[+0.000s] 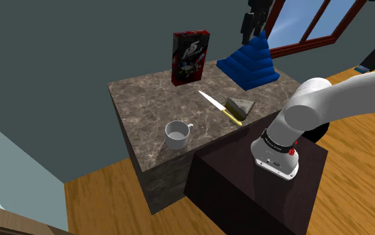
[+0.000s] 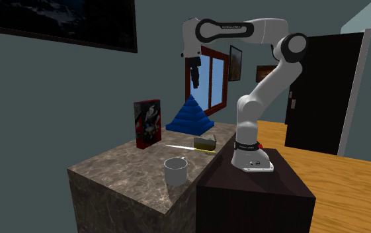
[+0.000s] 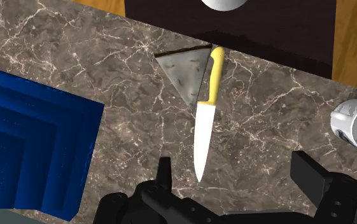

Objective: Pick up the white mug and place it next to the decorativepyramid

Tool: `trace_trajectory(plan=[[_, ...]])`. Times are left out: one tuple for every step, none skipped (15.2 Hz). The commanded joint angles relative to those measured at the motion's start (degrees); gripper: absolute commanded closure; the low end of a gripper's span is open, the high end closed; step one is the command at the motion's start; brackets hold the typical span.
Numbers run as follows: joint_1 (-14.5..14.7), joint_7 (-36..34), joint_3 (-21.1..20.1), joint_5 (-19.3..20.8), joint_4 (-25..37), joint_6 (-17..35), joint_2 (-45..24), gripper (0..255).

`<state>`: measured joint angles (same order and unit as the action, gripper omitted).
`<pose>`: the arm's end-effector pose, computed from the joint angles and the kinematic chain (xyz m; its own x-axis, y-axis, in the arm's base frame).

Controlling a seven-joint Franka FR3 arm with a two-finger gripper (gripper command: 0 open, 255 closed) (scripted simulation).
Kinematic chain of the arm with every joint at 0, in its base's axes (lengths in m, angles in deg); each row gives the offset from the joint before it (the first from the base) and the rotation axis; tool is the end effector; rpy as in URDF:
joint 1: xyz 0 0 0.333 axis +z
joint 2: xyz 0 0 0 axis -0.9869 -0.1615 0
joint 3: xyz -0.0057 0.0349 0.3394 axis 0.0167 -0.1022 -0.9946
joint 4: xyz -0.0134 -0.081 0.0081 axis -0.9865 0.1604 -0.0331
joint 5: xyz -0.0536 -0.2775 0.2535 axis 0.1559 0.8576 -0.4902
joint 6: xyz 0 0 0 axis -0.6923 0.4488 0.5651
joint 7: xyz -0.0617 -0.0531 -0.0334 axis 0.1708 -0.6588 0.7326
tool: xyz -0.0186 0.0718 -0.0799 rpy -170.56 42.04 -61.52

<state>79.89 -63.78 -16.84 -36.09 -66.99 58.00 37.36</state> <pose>0.2723 -0.0290 0.6037 0.9945 0.0000 -0.1047 0.0092 -0.9962 0.0871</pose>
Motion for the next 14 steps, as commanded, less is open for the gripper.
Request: trace_trajectory(plan=[[0.0,0.0,0.0,0.0,0.0,0.0,0.0,0],[0.4,-1.1,-0.9,-0.8,-1.4,1.1,0.2,0],[0.8,-2.3,-1.8,-1.6,-2.7,2.3,0.3,0],[1.2,-3.4,-2.7,-2.4,-3.9,3.5,0.4,0],[1.7,-4.5,-3.6,-3.2,-5.1,4.7,0.4,0],[2.1,-5.6,-4.6,-4.0,-6.2,5.9,0.3,0],[2.6,-6.7,-5.5,-4.8,-7.3,7.2,0.1,0],[3.1,-7.8,-6.5,-5.7,-8.3,8.5,-0.2,0],[3.5,-8.9,-7.5,-6.5,-9.2,9.9,-0.5,0],[4.0,-10.0,-8.5,-7.3,-10.0,11.2,-0.9,0],[4.5,-11.0,-9.5,-8.1,-10.8,12.6,-1.5,0],[5.0,-12.1,-10.5,-8.9,-11.6,14.0,-2.1,0],[5.5,-13.2,-11.6,-9.7,-12.2,15.5,-2.8,0],[6.0,-14.3,-12.6,-10.4,-12.8,17.0,-3.6,0]])
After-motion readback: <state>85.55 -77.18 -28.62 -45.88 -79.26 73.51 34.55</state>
